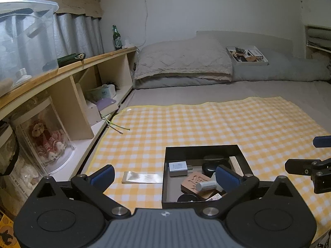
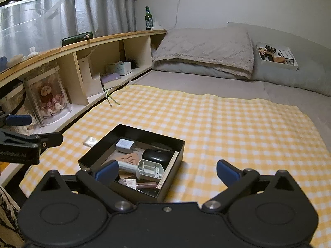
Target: Organize rigid objects
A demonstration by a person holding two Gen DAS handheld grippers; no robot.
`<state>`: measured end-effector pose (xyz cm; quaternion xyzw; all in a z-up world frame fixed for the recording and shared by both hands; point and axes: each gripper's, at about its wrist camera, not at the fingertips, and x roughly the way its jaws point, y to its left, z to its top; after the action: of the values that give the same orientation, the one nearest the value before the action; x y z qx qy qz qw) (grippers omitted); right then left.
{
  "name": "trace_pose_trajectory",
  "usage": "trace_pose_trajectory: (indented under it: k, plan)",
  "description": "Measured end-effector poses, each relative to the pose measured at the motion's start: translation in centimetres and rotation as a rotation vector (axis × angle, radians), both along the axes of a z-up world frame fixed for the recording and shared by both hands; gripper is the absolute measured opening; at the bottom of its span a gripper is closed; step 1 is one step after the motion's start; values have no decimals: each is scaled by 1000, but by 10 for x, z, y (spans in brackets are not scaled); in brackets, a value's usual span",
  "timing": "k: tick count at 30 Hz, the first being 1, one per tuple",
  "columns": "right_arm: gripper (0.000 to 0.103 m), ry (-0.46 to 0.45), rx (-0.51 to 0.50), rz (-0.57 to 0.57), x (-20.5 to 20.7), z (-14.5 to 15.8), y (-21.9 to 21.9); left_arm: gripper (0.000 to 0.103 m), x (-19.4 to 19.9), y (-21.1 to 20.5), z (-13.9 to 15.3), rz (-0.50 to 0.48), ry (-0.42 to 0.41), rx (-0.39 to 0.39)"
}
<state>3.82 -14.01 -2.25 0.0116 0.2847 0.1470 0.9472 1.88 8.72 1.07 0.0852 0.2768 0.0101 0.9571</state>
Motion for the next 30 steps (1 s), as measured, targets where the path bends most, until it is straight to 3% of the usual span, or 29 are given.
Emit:
trace_pose_trajectory:
  k: [5, 30]
  plan:
    - [102, -15, 6, -15, -2, -1, 0, 103, -9, 0, -1, 8, -25, -2]
    - [103, -76, 16, -49, -9, 4, -8, 103, -14, 8, -1, 21, 0, -69]
